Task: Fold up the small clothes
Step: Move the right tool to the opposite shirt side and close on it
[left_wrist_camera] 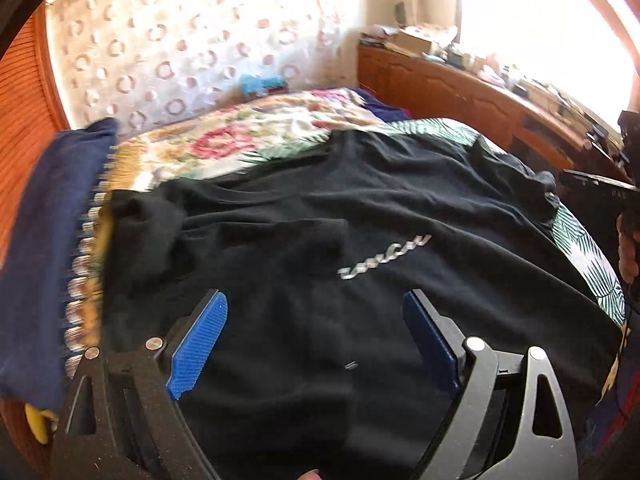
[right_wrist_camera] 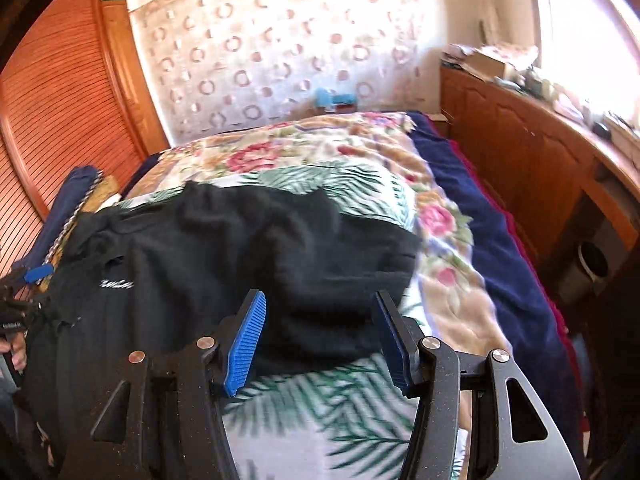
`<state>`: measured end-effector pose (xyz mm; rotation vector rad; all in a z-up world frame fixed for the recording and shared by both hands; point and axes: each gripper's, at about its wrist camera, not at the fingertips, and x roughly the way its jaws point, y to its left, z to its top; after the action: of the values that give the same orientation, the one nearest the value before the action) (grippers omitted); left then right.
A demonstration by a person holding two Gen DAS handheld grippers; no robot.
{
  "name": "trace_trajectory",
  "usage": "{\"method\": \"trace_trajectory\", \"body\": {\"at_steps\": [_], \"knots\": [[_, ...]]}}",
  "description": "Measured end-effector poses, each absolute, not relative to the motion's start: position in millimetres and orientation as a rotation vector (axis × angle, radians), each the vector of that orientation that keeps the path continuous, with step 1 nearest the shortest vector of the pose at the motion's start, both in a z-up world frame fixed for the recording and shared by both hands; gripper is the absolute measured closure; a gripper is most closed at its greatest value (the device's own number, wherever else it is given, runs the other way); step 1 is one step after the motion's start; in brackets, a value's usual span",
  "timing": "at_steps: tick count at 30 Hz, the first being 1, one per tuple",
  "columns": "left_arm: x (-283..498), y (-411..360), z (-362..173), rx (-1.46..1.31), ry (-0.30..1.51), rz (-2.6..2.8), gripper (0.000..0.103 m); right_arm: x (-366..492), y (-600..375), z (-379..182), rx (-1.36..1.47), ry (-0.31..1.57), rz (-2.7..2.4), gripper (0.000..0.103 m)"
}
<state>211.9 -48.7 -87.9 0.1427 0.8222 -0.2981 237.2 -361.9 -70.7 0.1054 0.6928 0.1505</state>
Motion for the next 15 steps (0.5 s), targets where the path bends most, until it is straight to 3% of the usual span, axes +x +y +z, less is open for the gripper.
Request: {"method": "trace_trajectory", "body": {"at_steps": [15], "knots": [[219,-91,-118,0.205,0.899,-0.376,0.012,273,-378,-65,0.206,0.761,0.147,0.046]]}}
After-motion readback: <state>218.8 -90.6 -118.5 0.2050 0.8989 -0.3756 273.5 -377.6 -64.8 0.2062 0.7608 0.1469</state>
